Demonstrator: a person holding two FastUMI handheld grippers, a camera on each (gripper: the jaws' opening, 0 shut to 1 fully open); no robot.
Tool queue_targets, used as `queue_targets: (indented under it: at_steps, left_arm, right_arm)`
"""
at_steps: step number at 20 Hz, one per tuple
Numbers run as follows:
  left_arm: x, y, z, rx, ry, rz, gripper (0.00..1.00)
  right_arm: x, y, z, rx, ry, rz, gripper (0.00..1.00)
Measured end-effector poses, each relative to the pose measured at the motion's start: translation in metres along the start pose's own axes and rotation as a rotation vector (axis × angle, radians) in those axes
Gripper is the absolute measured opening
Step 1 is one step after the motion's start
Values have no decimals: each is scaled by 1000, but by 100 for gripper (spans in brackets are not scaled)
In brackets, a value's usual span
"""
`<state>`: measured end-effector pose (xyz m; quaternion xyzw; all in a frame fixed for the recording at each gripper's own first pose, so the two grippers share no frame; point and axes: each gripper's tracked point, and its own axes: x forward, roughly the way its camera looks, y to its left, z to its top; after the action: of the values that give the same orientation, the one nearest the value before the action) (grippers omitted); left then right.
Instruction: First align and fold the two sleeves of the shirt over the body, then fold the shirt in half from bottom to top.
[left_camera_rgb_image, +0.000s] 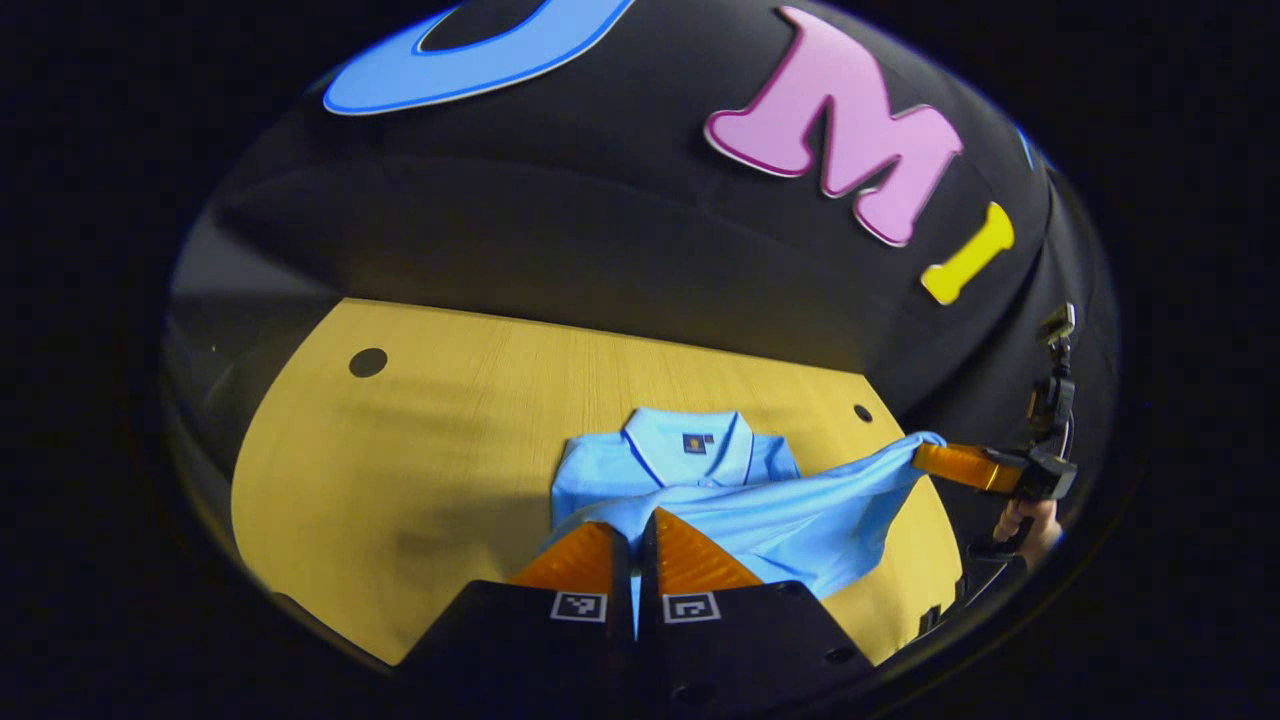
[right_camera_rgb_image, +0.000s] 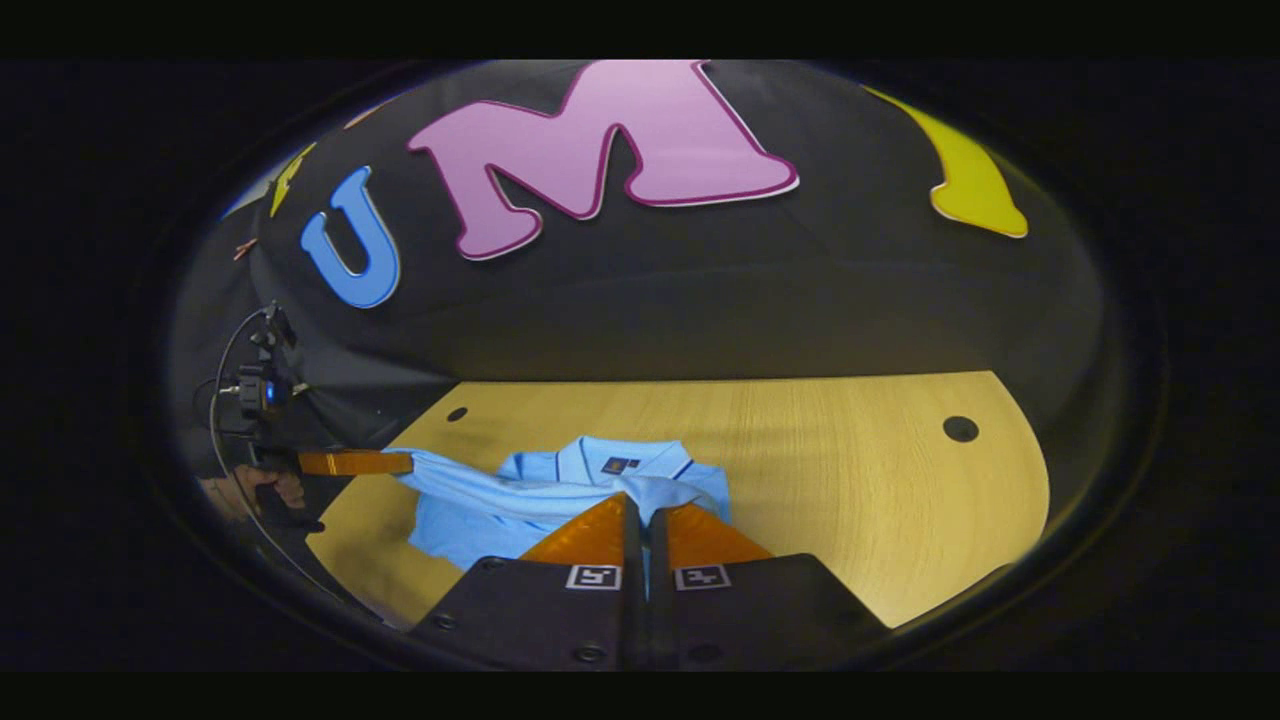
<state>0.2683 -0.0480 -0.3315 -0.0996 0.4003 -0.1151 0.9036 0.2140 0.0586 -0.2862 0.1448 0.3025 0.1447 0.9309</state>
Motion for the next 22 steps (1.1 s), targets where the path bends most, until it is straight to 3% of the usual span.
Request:
queue_targets:
  at_steps: [1, 2, 3, 5, 6, 8, 10, 12, 13, 16, 18, 22]
  left_arm:
    - [19, 10, 2, -13, 15, 23, 6]
    - [37, 16, 2, -34, 41, 42, 6]
    - [54, 25, 1, -48, 63, 67, 6]
    - [83, 39, -3, -47, 82, 116, 6]
    - [91, 40, -4, -41, 88, 125, 6]
    - [106, 43, -6, -11, 91, 154, 6]
    - [119, 47, -9, 26, 101, 187, 6]
    - [127, 50, -12, 53, 103, 211, 12]
    - [132, 52, -13, 62, 98, 228, 27]
    - [120, 54, 0, 81, 64, 268, 84]
    - [100, 49, 17, 89, 7, 289, 80]
    - [31, 30, 57, 165, -150, 344, 96]
  right_arm:
    - [18, -8, -2, -1, 18, -13, 4]
    - [37, -15, -5, -3, 41, -24, 10]
    - [51, -20, -9, -6, 64, -33, 5]
    - [78, -27, -19, -26, 104, -38, 5]
    - [91, -32, -21, -40, 114, -44, 11]
    - [111, -40, -25, -55, 120, -71, 5]
    - [124, -50, -31, -59, 130, -97, 5]
    - [131, -52, -38, -45, 145, -100, 6]
    - [134, -56, -41, -37, 153, -100, 15]
    - [121, -59, -34, -33, 131, -94, 72]
    - [104, -60, -12, -59, 75, -91, 90]
    - [35, -52, 43, -153, -95, -124, 92]
